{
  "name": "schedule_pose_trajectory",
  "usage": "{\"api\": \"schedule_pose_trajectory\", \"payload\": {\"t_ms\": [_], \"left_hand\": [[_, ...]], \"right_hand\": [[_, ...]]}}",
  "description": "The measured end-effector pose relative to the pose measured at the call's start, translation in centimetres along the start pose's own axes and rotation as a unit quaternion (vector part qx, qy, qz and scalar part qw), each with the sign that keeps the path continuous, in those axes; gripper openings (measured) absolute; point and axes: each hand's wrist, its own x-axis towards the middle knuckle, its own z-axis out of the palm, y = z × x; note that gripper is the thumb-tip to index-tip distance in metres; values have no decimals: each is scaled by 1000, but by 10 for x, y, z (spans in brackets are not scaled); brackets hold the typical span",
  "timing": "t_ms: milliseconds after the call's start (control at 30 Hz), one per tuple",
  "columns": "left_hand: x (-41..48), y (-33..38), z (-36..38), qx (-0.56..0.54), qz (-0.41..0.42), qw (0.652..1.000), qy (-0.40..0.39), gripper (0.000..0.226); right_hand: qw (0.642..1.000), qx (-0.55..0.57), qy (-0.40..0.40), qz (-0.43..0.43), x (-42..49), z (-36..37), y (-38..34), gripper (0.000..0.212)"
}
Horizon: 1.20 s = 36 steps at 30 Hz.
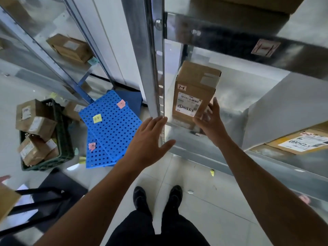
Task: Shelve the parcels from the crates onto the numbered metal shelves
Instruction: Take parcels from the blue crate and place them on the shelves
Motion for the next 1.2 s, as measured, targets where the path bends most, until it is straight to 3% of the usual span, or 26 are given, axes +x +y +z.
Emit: {"api": "schedule_pose_trajectory", "payload": {"t_ms": [100,167,367,633,833,1200], "left_hand": [[-22,3,2,-22,-15,999,30,83],[-39,3,2,-23,-30,998,53,81],[-109,-40,-9,-30,-123,988,85,67],[-257,-130,-61,-28,-221,959,177,62],[-402,-201,-107,-36,-320,901,289,61],[-611,-284,-154,-62,-455,781,424,65]], "right_hand": [[996,-53,70,23,-34,14,-2,77],[991,-125,48,11,-61,27,-4,62],[967,-245,-65,-13,-120,97,-23,62],[910,-286,-232,-193,-187,250,-73,58],[871,-277,-287,-288,-255,405,-115,52],[729,-296,-437,-436,-355,623,-162,74]]}}
